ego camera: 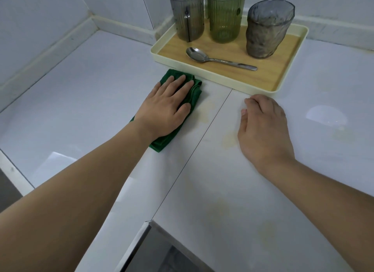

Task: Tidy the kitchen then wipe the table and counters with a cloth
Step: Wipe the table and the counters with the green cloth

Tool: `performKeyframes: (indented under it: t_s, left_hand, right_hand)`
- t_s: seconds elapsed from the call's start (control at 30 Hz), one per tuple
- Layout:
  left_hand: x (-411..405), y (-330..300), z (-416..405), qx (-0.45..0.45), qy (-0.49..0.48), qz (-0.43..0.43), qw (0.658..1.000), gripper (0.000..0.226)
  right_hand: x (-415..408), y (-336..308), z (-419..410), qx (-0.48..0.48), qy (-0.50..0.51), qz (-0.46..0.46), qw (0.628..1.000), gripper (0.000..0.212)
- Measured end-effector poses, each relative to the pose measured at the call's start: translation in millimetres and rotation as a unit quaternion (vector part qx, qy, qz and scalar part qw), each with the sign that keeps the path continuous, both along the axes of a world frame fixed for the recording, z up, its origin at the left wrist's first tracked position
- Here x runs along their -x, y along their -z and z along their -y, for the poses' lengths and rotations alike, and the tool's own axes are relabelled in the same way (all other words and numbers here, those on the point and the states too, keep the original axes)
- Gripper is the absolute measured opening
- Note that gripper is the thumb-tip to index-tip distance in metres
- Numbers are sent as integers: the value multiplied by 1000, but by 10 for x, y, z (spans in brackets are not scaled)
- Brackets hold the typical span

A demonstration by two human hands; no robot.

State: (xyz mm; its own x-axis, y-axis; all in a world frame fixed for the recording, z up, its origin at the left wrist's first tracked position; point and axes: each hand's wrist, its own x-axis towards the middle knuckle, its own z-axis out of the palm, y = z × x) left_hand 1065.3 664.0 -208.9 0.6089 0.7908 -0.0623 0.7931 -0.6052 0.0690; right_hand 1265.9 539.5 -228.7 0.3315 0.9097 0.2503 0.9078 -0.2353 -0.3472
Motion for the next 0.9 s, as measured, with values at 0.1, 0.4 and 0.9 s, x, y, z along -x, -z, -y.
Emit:
performKeyframes:
  t_s: [0.1,0.4,0.9]
  left_hand:
    - [145,-12,196,5,10,6,1000,60]
    - [669,-57,927,22,-3,10,1000,63]
    - [961,-37,1688,16,-12,5,1000,63]
  right_hand:
    - [-2,-22,5,4,-4,1,1000,30]
    - [-13,-65,18,16,-11,6,1000,30]
    - [82,-102,83,11,-8,4,1000,34]
